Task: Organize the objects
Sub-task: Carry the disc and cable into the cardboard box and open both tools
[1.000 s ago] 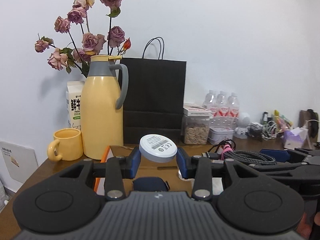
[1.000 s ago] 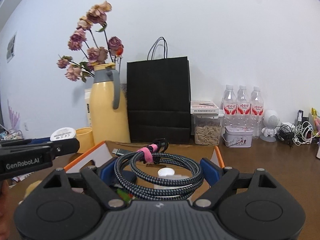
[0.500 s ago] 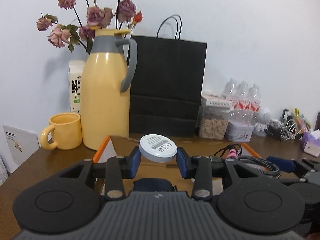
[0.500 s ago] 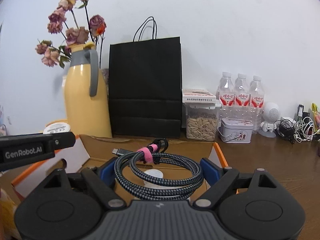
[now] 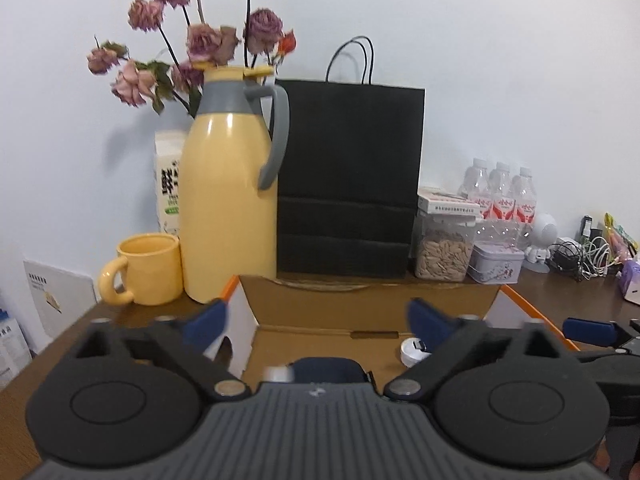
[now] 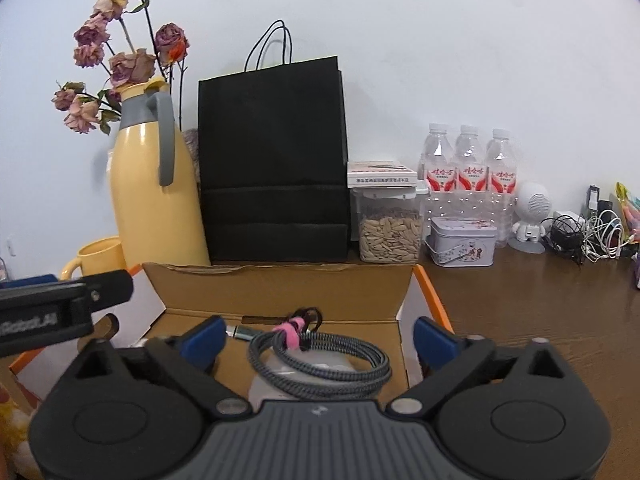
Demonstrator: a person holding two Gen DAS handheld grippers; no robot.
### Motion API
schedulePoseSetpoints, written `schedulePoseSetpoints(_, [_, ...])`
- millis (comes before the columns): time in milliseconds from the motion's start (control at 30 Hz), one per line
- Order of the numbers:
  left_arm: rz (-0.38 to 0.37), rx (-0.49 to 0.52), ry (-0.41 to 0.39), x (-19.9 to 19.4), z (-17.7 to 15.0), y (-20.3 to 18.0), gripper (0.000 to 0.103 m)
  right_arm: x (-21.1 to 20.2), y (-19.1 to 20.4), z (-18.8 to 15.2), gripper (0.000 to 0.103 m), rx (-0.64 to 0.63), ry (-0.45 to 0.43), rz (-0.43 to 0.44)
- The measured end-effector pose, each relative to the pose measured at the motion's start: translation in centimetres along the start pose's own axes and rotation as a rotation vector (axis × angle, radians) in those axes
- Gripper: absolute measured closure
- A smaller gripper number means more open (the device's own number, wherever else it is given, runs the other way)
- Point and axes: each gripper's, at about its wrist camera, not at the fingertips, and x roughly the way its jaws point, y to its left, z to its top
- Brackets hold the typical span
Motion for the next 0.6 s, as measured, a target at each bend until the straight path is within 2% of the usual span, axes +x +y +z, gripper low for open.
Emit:
schedulePoseSetpoints(300, [0.013, -0.014, -0.006, -0.5, 0.1, 0.2, 0.0, -0.7, 0.1, 0.1, 0.0, -0.007, -0.011, 0.006])
schedulePoseSetpoints(600, [-0.018, -0.008, -0.04, -2.3, 0.1, 0.3, 0.0, -2.2, 0.5, 0.0, 0.0, -0.034, -0.04, 0.007])
